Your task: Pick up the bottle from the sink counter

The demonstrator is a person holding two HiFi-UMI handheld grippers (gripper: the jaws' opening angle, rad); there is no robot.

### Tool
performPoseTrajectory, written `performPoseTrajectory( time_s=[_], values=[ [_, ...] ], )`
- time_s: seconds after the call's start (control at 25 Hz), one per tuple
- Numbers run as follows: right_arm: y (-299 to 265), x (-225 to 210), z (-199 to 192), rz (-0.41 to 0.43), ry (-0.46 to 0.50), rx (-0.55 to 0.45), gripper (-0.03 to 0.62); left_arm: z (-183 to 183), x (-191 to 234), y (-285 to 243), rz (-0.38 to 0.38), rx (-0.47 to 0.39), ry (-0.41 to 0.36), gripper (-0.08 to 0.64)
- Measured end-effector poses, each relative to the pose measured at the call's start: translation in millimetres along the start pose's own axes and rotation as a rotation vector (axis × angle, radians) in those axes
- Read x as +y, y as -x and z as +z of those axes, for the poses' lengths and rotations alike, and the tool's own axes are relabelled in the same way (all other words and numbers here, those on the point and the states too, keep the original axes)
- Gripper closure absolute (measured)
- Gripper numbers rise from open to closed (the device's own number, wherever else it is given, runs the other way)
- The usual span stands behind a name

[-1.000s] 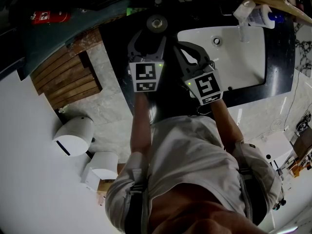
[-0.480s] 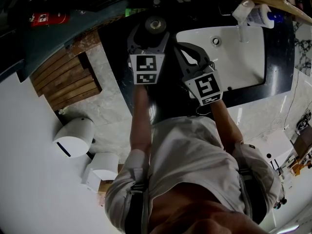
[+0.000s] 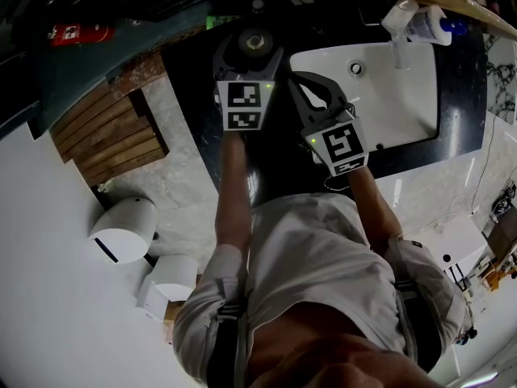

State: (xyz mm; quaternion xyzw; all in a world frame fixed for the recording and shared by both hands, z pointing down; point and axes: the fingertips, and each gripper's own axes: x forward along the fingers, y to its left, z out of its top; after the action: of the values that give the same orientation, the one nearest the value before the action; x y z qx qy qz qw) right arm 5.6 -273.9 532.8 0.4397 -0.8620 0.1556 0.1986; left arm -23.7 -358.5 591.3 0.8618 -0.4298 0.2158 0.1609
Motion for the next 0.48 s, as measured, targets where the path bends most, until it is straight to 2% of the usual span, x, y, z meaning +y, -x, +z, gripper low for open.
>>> performPoseTrajectory(
  time_s=[0.24, 0.48],
  values=[
    [2.4, -0.7, 0.6, -0.007, 0.0, -0.003, 0.6, -3.9, 0.5, -3.9, 0.017, 0.025, -0.017, 0.214],
    [4.3, -1.1, 0.1, -0.012, 0.003, -0.001, 0.6, -3.3, 1.5, -3.2, 0.021, 0.005, -0.019, 0.229]
  ],
)
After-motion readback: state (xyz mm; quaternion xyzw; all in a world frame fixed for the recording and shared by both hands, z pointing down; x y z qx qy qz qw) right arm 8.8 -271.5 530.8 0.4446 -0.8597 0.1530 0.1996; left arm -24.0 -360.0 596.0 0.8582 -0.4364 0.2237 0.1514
